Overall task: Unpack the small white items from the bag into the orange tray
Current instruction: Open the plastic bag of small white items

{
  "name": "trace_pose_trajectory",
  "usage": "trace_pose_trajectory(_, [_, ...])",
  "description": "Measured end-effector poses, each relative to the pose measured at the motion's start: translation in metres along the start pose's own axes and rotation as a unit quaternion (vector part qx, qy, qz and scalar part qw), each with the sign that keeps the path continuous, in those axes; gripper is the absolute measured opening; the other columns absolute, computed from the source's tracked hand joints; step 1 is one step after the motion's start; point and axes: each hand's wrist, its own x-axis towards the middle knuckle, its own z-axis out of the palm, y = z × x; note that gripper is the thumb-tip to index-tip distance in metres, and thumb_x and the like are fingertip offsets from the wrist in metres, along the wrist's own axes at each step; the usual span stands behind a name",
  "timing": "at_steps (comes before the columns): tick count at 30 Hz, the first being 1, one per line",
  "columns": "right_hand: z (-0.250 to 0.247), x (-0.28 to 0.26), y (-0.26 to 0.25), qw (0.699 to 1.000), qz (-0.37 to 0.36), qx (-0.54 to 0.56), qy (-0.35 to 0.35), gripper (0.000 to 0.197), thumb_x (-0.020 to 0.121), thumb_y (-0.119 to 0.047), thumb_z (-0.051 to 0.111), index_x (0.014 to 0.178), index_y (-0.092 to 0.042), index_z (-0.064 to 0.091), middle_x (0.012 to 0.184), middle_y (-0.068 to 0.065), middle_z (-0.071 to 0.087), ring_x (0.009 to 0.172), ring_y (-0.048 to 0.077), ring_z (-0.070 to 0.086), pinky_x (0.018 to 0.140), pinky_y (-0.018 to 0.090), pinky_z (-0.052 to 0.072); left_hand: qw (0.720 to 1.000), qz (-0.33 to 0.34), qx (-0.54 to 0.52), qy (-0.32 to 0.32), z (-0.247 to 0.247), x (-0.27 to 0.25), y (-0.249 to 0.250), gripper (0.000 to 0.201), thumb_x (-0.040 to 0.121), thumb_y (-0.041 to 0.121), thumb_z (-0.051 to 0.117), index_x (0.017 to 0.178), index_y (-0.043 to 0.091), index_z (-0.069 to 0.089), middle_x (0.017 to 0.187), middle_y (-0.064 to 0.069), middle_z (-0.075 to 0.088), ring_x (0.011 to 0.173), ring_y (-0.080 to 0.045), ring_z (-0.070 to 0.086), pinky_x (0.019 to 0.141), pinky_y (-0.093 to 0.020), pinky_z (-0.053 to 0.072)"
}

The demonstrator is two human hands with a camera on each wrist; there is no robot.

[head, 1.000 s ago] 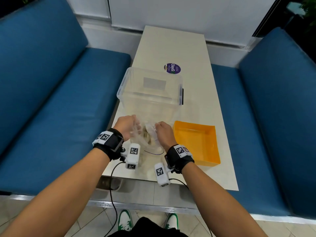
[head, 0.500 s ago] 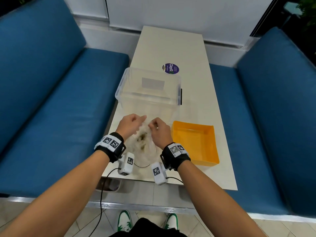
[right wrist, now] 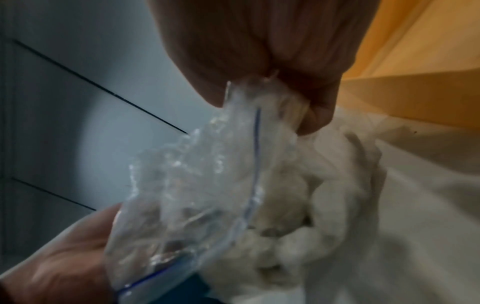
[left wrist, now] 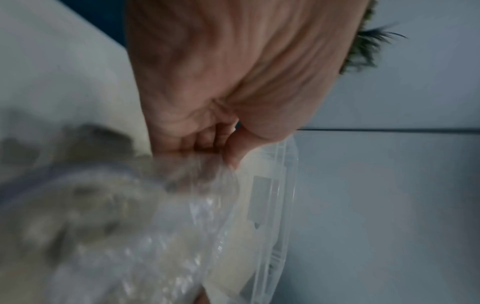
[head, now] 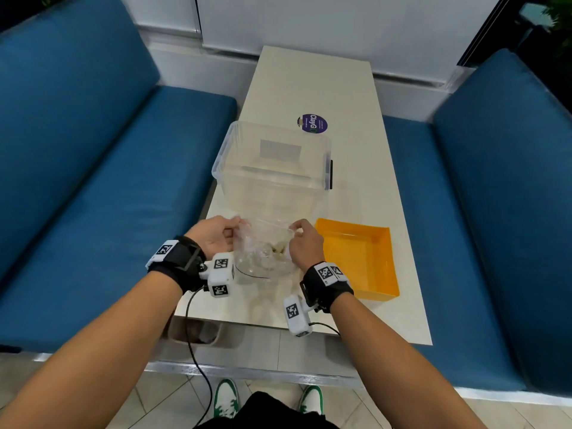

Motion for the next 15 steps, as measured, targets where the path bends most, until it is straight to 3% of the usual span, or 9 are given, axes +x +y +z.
trace_pose_trajectory(2, [0.002,-0.001,-0.002,1.000,0.012,-0.006,-0.001,0.031,0.088,0.004,0.040,0.107,-0.010,0.060,0.108,0.015,0.065,0.079,0.028,0.055,0.064,0.030,0.042,0.998,-0.042,-0.046,-0.006,0.000,0.004,0.002,0.016,0.101,0.005,0.052,0.088,0.009,0.061,0.065,-0.003,0.059,0.062,-0.017,0.053,0.067,-0.032,0.056])
trace_pose_trajectory(4, [0.001,-0.003,-0.004,0.999,0.013,-0.052,-0.004,0.026,0.093,-0.004,0.044,0.113,-0.007,0.059,0.117,0.015,0.063,0.095,0.031,0.057,0.077,0.035,0.046,0.999,-0.033,0.006,0.004,0.002,0.007,0.001,0.011,0.087,0.004,0.054,0.081,0.012,0.058,0.067,-0.004,0.050,0.065,-0.022,0.049,0.079,-0.036,0.052])
trace_pose_trajectory(5, [0.002,-0.003,-0.004,0.996,-0.008,-0.088,0.002,0.025,0.094,-0.008,0.047,0.116,-0.007,0.058,0.121,0.013,0.061,0.104,0.031,0.055,0.085,0.037,0.045,0.998,-0.011,0.058,0.024,0.004,0.007,0.000,0.007,0.084,0.008,0.055,0.081,0.014,0.057,0.069,-0.004,0.050,0.066,-0.024,0.050,0.077,-0.035,0.051])
trace_pose_trajectory(7, [0.003,-0.008,-0.007,0.988,-0.089,-0.123,0.015,0.033,0.091,-0.018,0.054,0.123,-0.014,0.055,0.125,0.006,0.056,0.112,0.027,0.048,0.094,0.039,0.041,0.983,0.049,0.159,0.079,0.009,0.006,0.001,0.005,0.083,0.015,0.054,0.078,0.014,0.054,0.069,-0.004,0.048,0.059,-0.023,0.045,0.064,-0.030,0.044])
trace_pose_trajectory(9, [0.007,-0.010,-0.009,0.977,-0.167,-0.135,-0.005,0.038,0.088,-0.028,0.058,0.125,-0.025,0.053,0.120,-0.002,0.057,0.108,0.021,0.047,0.090,0.036,0.040,0.976,0.079,0.190,0.074,0.014,0.007,0.000,0.006,0.081,0.018,0.054,0.080,0.012,0.055,0.072,-0.005,0.048,0.060,-0.025,0.045,0.063,-0.030,0.040])
trace_pose_trajectory(11, [0.011,-0.008,-0.010,0.975,-0.189,-0.112,-0.028,0.017,0.094,-0.030,0.059,0.110,-0.023,0.060,0.103,-0.002,0.066,0.095,0.019,0.057,0.082,0.035,0.045,0.973,0.083,0.205,0.061,0.012,0.013,-0.001,0.014,0.079,0.021,0.057,0.089,0.010,0.059,0.080,-0.007,0.052,0.069,-0.025,0.050,0.069,-0.034,0.042])
trace_pose_trajectory(13, [0.010,-0.004,-0.012,0.990,-0.137,-0.033,-0.029,0.008,0.099,-0.022,0.059,0.093,-0.018,0.063,0.085,0.002,0.070,0.076,0.019,0.065,0.071,0.033,0.052,0.966,0.100,0.232,0.061,0.004,0.019,-0.001,0.029,0.075,0.030,0.065,0.094,0.008,0.065,0.089,-0.004,0.063,0.083,-0.027,0.059,0.079,-0.035,0.046])
trace_pose_trajectory(15, [0.011,-0.001,-0.010,0.995,-0.055,0.072,-0.031,0.011,0.101,-0.012,0.055,0.094,-0.015,0.061,0.078,0.007,0.067,0.062,0.019,0.062,0.059,0.032,0.052,0.956,0.125,0.258,0.055,-0.004,0.022,-0.002,0.045,0.072,0.043,0.078,0.103,0.011,0.074,0.104,-0.003,0.075,0.102,-0.026,0.068,0.098,-0.040,0.051])
